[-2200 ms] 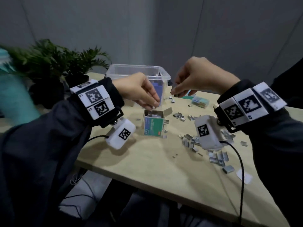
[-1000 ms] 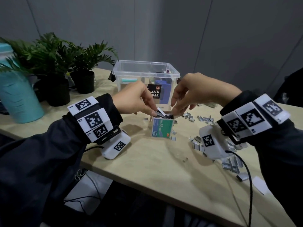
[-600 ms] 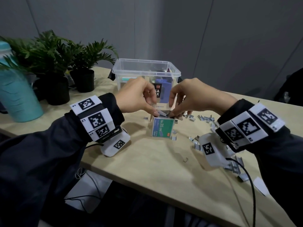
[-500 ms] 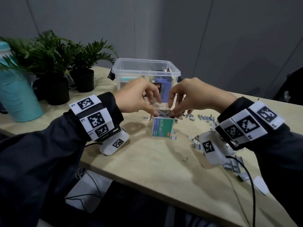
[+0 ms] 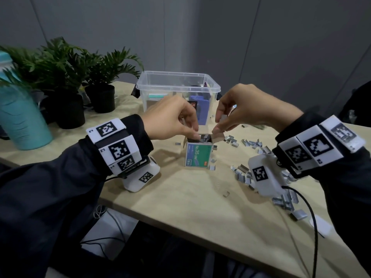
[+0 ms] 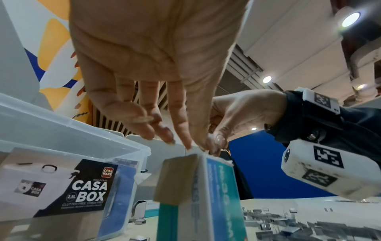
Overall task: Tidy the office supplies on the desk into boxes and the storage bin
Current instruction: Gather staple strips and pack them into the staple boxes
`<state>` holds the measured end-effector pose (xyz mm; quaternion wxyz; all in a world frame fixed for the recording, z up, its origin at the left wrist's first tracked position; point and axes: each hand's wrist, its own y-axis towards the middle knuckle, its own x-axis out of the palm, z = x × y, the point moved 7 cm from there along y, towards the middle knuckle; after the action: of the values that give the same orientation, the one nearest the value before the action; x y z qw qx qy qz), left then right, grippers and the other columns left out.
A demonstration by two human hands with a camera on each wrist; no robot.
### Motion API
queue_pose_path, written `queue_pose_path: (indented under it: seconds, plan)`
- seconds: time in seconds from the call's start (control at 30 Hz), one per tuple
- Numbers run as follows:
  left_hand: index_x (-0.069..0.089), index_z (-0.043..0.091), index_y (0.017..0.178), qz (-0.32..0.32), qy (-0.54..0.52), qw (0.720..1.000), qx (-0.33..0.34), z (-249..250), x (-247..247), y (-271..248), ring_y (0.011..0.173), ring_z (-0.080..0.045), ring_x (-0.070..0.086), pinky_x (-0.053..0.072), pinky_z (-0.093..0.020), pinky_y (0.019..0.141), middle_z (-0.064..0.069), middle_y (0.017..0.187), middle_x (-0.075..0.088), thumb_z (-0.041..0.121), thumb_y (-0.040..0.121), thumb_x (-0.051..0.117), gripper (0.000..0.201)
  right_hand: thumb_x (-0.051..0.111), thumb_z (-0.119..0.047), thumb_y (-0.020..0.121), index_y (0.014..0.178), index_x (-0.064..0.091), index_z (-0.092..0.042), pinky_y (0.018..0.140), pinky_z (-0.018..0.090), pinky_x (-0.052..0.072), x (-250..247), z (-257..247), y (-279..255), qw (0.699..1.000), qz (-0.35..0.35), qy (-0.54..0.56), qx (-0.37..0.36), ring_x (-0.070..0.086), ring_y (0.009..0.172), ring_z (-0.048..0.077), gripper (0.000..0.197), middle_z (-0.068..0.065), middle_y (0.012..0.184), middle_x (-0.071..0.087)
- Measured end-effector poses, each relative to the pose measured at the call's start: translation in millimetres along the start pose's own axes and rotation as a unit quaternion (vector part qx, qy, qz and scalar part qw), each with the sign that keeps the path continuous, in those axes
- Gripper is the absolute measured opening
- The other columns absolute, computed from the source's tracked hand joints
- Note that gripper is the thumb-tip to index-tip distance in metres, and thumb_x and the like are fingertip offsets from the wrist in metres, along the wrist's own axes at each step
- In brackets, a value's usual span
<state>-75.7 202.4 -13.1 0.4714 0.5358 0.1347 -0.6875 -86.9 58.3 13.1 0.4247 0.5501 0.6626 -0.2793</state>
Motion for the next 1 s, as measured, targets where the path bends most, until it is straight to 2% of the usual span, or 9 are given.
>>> queue_pose_path:
  seconds: [0.07, 0.2, 0.3, 0.43, 0.53, 0.67, 0.77, 0.87, 1.0]
  plan:
    - [0.077, 0.028, 0.085, -0.008, 0.006, 1.000, 0.010, 4, 1, 3, 0.074, -0.002, 0.058, 0.052, -0.032, 0.071, 0.010, 0.082, 0.068, 0.041, 0.068, 0.084, 0.022, 0.086, -0.010, 0.071, 0.081, 0.073, -0.006, 0.054, 0.009, 0.050, -1, 3, -1, 1.000, -0.005, 0.013, 0.004, 0.070, 0.058, 0.004, 0.017, 0.007, 0.078, 0.074]
    - [0.079, 0.027, 0.082, -0.040, 0.041, 0.998, 0.010, 7, 11, 7, 0.074, -0.003, 0.058, 0.051, -0.032, 0.069, 0.010, 0.082, 0.067, 0.037, 0.073, 0.081, 0.013, 0.080, -0.006, 0.078, 0.084, 0.076, -0.010, 0.055, 0.004, 0.046, 0, 3, -1, 1.000, -0.003, 0.022, -0.003, 0.068, 0.060, -0.001, 0.009, 0.002, 0.075, 0.074]
    - [0.079, 0.026, 0.081, -0.043, 0.035, 0.998, -0.007, 0, 13, 8, 0.069, 0.001, 0.059, 0.054, -0.033, 0.070, 0.011, 0.080, 0.070, 0.039, 0.075, 0.080, 0.014, 0.078, -0.004, 0.080, 0.085, 0.076, -0.009, 0.059, 0.010, 0.051, 5, 1, -3, 0.997, -0.009, 0.075, -0.005, 0.068, 0.063, 0.003, 0.008, 0.002, 0.072, 0.073]
    - [0.079, 0.020, 0.087, -0.027, -0.052, 0.998, -0.026, -7, 10, 4, 0.059, 0.003, 0.058, 0.048, -0.018, 0.054, 0.005, 0.077, 0.072, 0.034, 0.079, 0.077, 0.016, 0.085, -0.016, 0.075, 0.079, 0.078, -0.019, 0.052, 0.015, 0.043, 3, 2, -3, 0.998, 0.030, 0.055, -0.020, 0.055, 0.059, 0.002, 0.009, 0.001, 0.072, 0.074]
    - [0.073, 0.012, 0.096, 0.013, -0.107, 0.991, -0.080, -22, 0, 2, 0.069, -0.009, 0.060, 0.051, -0.022, 0.046, -0.003, 0.084, 0.070, 0.031, 0.090, 0.066, 0.021, 0.082, -0.016, 0.078, 0.080, 0.077, -0.018, 0.047, 0.012, 0.042, 2, 8, -2, 0.997, 0.024, 0.073, -0.003, 0.059, 0.060, 0.001, 0.005, -0.001, 0.074, 0.075]
    - [0.060, 0.007, 0.106, -0.116, -0.150, 0.961, -0.203, -41, 18, -4, 0.070, -0.016, 0.062, 0.054, -0.025, 0.051, -0.015, 0.094, 0.071, 0.038, 0.096, 0.053, 0.033, 0.080, -0.008, 0.079, 0.085, 0.075, -0.007, 0.055, 0.011, 0.050, 6, 8, -4, 0.989, -0.010, 0.148, 0.007, 0.068, 0.063, 0.003, 0.008, 0.004, 0.072, 0.073]
    - [0.063, 0.007, 0.107, -0.162, -0.177, 0.946, -0.219, -38, 26, -4, 0.075, -0.017, 0.064, 0.056, -0.027, 0.056, -0.010, 0.095, 0.069, 0.040, 0.097, 0.049, 0.037, 0.079, -0.003, 0.077, 0.084, 0.074, -0.005, 0.064, 0.021, 0.059, 20, 2, -3, 0.982, -0.034, 0.186, -0.007, 0.071, 0.069, 0.013, 0.009, 0.011, 0.075, 0.074]
    - [0.064, 0.007, 0.107, -0.145, -0.186, 0.948, -0.212, -35, 27, -1, 0.080, -0.016, 0.063, 0.055, -0.027, 0.058, -0.004, 0.097, 0.067, 0.037, 0.097, 0.051, 0.033, 0.083, -0.008, 0.075, 0.081, 0.076, -0.012, 0.070, 0.026, 0.058, 34, -2, -1, 0.989, -0.046, 0.134, -0.032, 0.068, 0.067, 0.008, 0.010, 0.007, 0.075, 0.075]
    - [0.062, 0.013, 0.112, -0.088, -0.163, 0.965, -0.186, -33, 22, 0, 0.082, -0.014, 0.061, 0.055, -0.027, 0.057, -0.004, 0.103, 0.065, 0.038, 0.090, 0.063, 0.033, 0.087, -0.020, 0.072, 0.081, 0.080, -0.021, 0.058, 0.018, 0.049, 32, -1, -5, 0.998, -0.019, 0.042, -0.050, 0.063, 0.057, 0.003, 0.011, -0.007, 0.060, 0.071]
